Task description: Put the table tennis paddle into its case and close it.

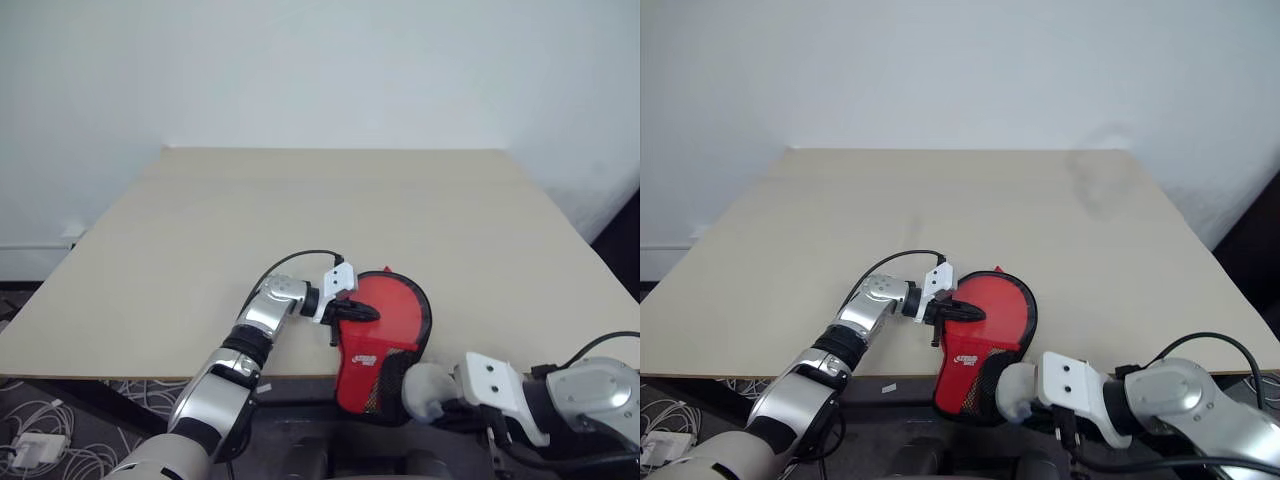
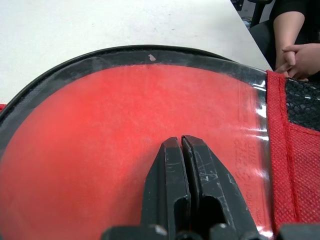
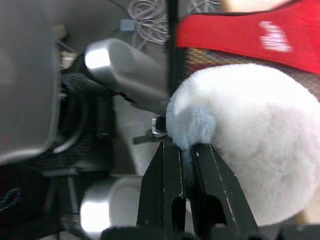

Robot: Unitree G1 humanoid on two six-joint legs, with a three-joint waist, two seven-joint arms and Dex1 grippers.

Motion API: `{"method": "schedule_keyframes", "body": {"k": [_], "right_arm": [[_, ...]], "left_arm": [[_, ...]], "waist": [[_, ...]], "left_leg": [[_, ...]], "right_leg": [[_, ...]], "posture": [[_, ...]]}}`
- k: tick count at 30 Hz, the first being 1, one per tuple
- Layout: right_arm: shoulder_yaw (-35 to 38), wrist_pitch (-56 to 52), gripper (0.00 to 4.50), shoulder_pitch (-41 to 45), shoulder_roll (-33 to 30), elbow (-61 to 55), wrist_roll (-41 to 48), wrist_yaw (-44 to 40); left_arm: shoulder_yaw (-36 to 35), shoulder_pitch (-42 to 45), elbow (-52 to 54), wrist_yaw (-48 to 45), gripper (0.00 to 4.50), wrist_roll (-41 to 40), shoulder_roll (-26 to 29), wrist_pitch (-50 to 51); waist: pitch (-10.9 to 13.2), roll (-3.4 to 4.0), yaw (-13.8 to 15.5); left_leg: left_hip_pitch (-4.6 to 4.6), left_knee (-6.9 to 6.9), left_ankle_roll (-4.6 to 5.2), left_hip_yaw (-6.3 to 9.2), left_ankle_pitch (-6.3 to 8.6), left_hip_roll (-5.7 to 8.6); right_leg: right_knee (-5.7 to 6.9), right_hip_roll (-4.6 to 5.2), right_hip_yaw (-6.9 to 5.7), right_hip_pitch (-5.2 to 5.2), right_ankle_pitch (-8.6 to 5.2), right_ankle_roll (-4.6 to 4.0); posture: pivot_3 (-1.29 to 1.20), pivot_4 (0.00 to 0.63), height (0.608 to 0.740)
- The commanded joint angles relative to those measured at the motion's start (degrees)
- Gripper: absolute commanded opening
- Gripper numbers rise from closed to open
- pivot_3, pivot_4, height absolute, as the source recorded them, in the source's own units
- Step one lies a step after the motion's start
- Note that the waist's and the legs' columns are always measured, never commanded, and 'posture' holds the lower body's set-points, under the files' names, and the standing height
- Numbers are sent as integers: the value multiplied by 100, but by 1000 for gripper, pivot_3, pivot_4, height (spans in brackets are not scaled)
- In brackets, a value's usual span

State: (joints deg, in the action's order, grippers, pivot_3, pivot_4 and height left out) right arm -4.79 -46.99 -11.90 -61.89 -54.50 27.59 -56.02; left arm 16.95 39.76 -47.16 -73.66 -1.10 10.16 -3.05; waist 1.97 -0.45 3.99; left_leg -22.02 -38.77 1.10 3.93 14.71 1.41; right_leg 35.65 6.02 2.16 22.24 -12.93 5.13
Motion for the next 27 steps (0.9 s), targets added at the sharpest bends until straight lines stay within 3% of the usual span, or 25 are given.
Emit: {"method": "schedule_keyframes", "body": {"k": [1,11,17,21,27], "right_arm": [[32,21,14,-240,-115,-516,338,-49],[-671,1255,14,-367,-809,-550,1323,420],[-955,1074,14,81,-831,-550,1710,1025],[-689,631,964,446,-677,-437,1888,1133],[-216,318,3124,1420,-323,623,2360,783]], "left_arm": [[429,-116,-374,-193,0,327,-200,101],[389,1,-539,-141,0,374,-365,38],[259,91,-606,186,0,379,-436,-19],[86,169,-514,395,0,282,-363,30],[-295,89,732,488,2003,-152,-46,609]], "waist": [[0,0,11],[0,-1,63],[0,0,169],[1,-2,179],[20,-9,85]], "left_leg": [[-2,-2,3,0,3,0],[-6,-14,9,0,18,1],[-26,-32,29,-1,28,4],[-47,-51,29,2,28,3],[-52,-60,28,-13,28,-19]], "right_leg": [[-1,0,0,0,-2,2],[-8,19,-6,-7,-8,12],[-13,27,-8,0,-11,18],[-11,26,-12,5,-6,26],[-12,25,-12,18,-5,27]], "posture": [[0,0,698],[0,0,698],[0,0,698],[0,0,698],[0,0,698]]}}
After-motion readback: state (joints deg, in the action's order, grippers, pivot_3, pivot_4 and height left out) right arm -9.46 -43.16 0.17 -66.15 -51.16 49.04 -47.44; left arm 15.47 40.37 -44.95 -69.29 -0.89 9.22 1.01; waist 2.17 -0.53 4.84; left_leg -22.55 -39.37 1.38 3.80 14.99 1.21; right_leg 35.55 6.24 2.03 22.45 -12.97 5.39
